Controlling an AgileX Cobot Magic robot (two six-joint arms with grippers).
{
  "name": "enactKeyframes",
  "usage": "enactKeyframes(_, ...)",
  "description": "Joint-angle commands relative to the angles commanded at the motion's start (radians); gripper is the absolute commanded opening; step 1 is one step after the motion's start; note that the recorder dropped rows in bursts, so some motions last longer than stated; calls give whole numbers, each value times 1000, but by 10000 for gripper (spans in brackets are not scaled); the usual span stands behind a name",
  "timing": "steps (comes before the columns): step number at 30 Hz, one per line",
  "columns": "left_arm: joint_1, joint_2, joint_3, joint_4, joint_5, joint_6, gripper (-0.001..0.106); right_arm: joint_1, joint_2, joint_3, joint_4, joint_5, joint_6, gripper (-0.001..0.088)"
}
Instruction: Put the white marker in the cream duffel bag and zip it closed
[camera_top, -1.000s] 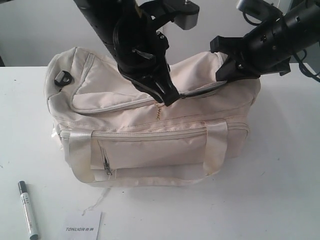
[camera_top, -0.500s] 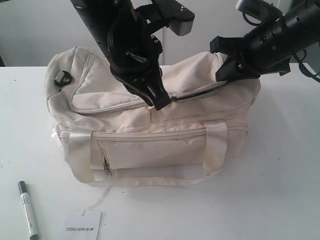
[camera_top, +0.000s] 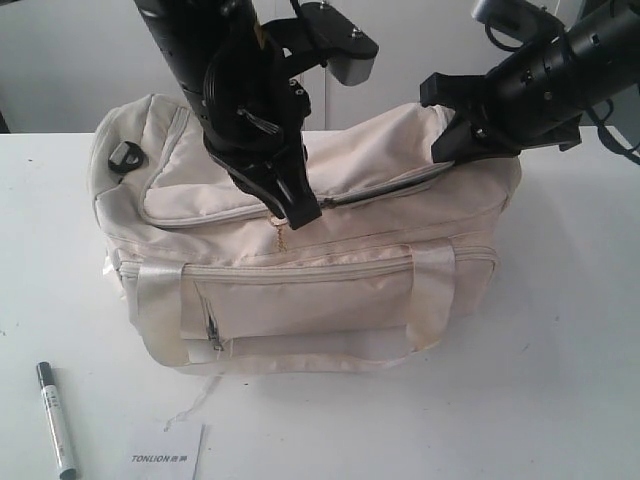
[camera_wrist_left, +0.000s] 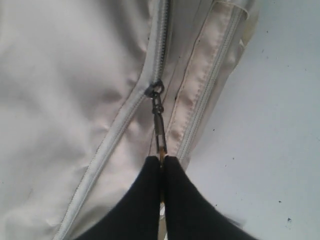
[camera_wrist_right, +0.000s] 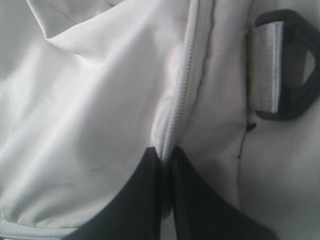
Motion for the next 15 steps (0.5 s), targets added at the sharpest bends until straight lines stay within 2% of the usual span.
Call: enactKeyframes(15, 0, 0, 0, 30, 0, 0, 0, 0, 0, 0, 0, -8, 0, 0)
